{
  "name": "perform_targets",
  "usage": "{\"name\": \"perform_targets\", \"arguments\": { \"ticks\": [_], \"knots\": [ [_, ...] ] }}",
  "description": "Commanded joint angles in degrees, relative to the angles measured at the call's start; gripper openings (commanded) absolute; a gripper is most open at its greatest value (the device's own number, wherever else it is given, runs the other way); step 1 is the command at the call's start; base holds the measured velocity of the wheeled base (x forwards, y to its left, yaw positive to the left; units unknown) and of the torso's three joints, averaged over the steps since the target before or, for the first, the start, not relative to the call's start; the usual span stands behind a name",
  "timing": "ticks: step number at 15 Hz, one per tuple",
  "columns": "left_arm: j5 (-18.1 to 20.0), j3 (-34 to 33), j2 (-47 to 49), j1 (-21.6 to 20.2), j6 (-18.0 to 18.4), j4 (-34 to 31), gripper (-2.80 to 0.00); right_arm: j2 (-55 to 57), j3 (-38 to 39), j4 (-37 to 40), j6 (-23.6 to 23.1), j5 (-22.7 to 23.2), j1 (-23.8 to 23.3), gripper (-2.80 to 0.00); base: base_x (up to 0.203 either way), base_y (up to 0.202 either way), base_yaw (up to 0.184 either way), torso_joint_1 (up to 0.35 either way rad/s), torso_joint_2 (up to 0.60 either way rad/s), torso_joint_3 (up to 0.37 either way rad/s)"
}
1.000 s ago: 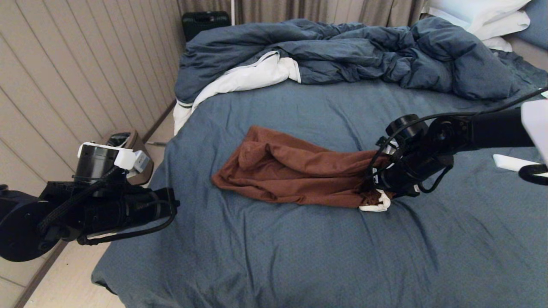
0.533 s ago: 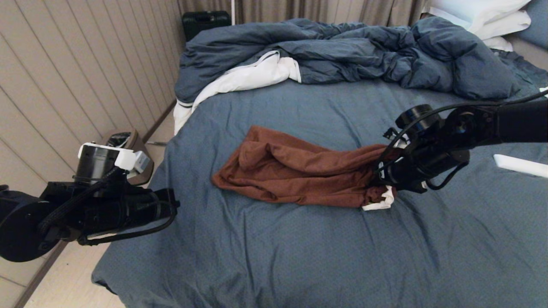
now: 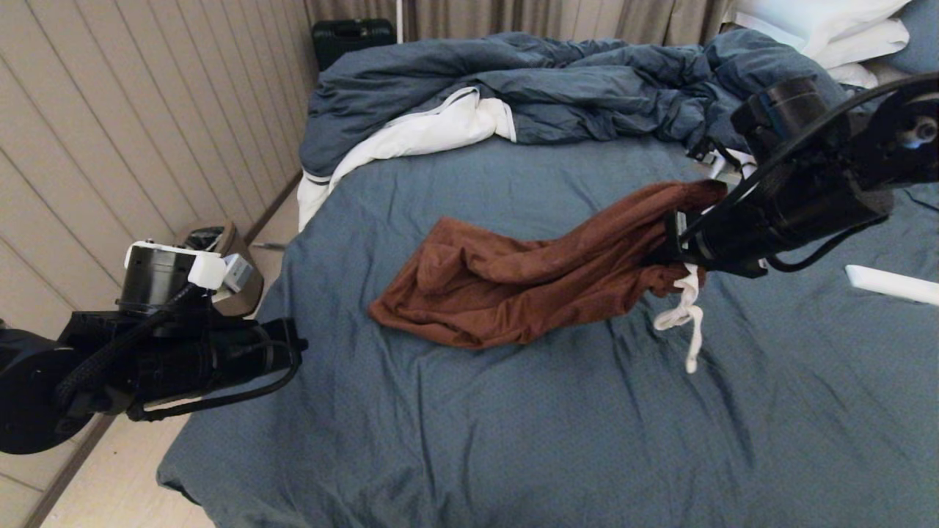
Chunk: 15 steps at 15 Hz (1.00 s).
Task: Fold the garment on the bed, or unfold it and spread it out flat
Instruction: Fold the brown shorts
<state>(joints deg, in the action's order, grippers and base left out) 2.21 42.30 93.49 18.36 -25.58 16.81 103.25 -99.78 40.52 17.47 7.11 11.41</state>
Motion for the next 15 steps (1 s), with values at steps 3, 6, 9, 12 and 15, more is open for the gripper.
{"name": "perform_targets", "arguments": {
  "ticks": [3,6,9,12,15],
  "knots": [
    [0.08,-0.28,-0.94,0.01,-0.18,0.66,-2.8,-3.53,-8.6,0.06,1.31,0.04,8.23,-2.8,0.0,0.0,0.0,0.0,0.0,0.0],
    [0.08,-0.52,-2.03,0.01,-0.34,1.21,-2.8,-3.16,-12.49,-1.25,1.29,-2.42,16.13,-2.8,0.0,0.0,0.0,0.0,0.0,0.0],
    [0.08,-1.08,-2.7,0.01,-0.53,1.82,-2.8,-4.16,-12.63,-4.92,0.87,-6.2,22.45,-2.8,0.0,0.0,0.0,0.0,0.0,0.0],
    [0.17,-1.08,-2.35,0.01,-0.62,1.82,-2.8,-5.92,-12.68,-7.07,-2.46,-6.18,26.96,-2.8,0.0,0.0,0.0,0.0,0.0,0.0],
    [0.52,-1.08,-2.29,0.01,-0.7,1.91,-2.8,-8.75,-12.72,-8.22,-4.91,-6.17,32.83,-2.8,0.0,0.0,0.0,0.0,0.0,0.0]
  ]
}}
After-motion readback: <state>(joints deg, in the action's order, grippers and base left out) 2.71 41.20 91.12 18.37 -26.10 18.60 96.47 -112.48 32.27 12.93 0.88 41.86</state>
